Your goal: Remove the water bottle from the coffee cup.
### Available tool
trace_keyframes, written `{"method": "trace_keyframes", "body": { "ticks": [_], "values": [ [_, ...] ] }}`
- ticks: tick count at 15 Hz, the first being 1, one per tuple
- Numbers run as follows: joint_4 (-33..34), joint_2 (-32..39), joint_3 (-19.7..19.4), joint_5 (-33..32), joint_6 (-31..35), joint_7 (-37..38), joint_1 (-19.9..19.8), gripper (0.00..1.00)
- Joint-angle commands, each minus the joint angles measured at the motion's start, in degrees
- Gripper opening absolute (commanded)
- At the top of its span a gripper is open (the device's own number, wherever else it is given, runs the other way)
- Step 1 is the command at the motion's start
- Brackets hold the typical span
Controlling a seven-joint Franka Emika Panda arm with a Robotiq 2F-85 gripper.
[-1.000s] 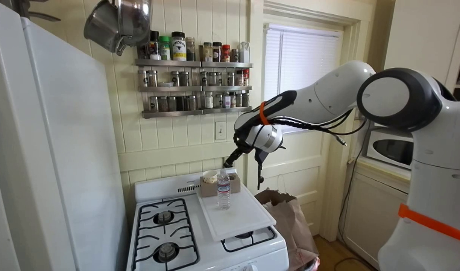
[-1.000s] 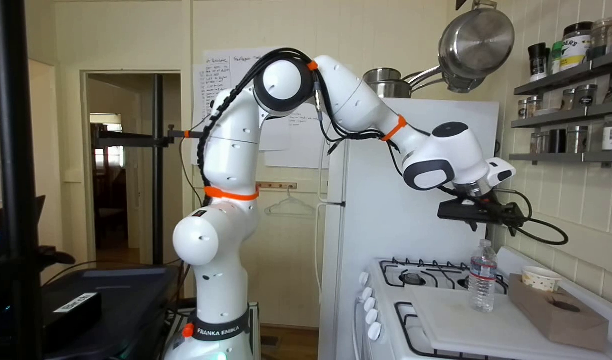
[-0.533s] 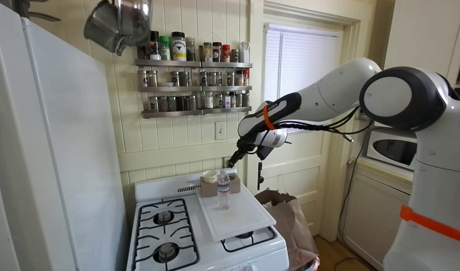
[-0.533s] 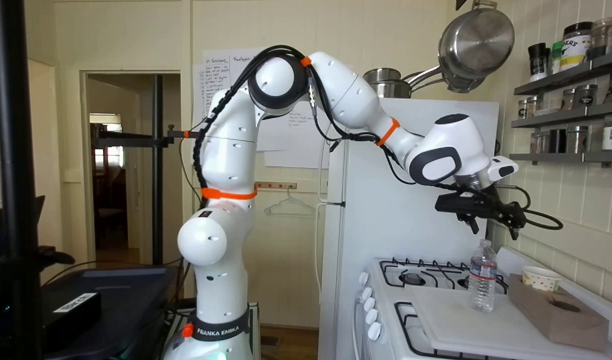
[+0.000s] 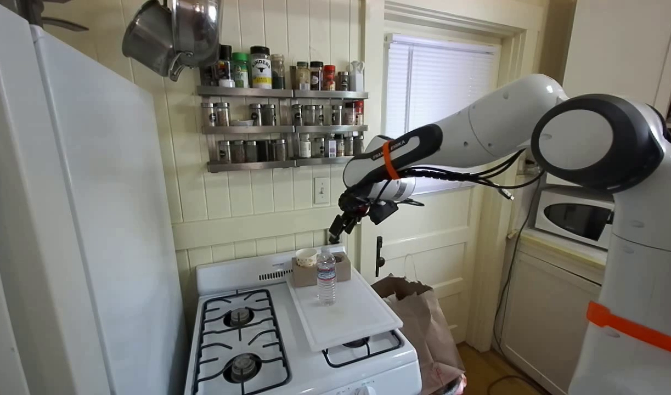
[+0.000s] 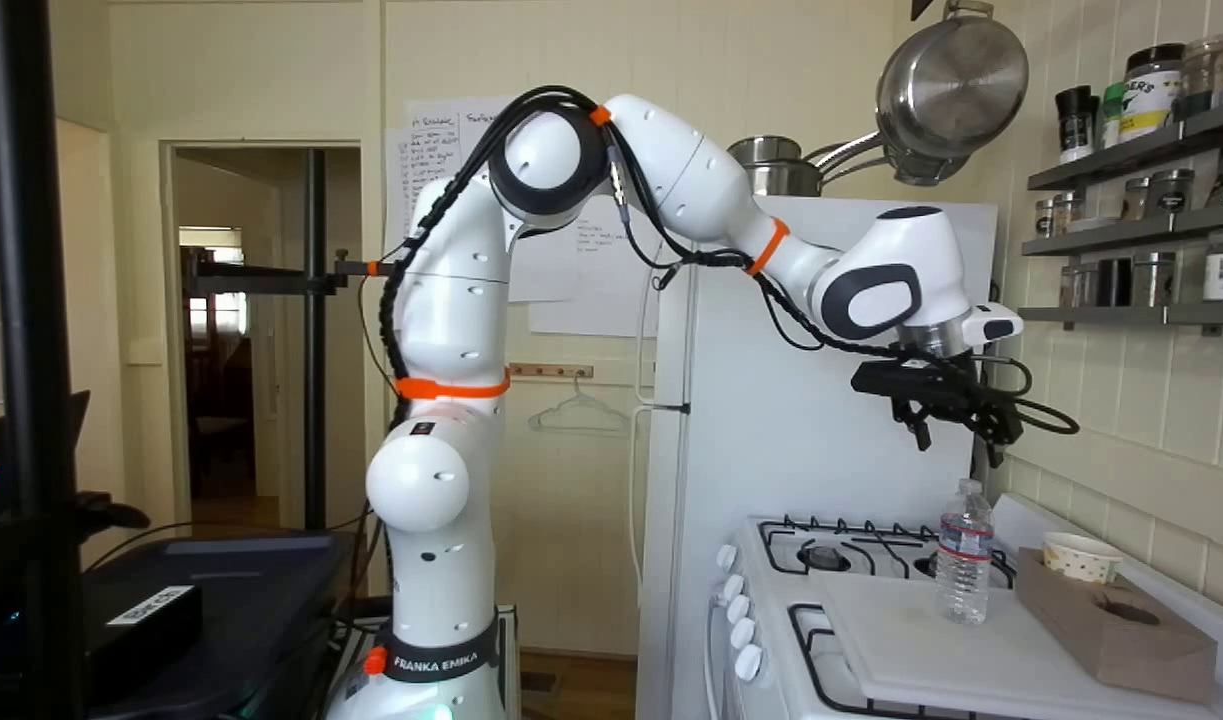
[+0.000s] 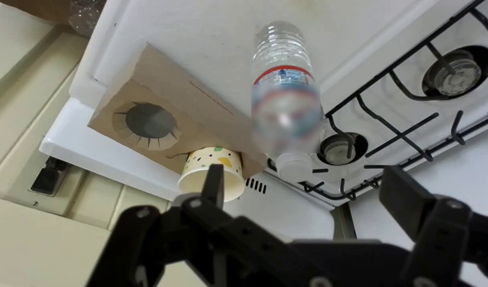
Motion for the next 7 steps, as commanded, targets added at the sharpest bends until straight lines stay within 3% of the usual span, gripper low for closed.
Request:
{"method": "trace_keyframes", "body": {
  "ticks": [1, 7],
  "values": [
    [0.7, -0.8, -1.8, -1.6, -3.0, 3.1, 2.2, 1.0],
    [1.0, 0.0, -2.4, -0.2, -0.8, 2.2, 3.0, 1.0]
  ]
}}
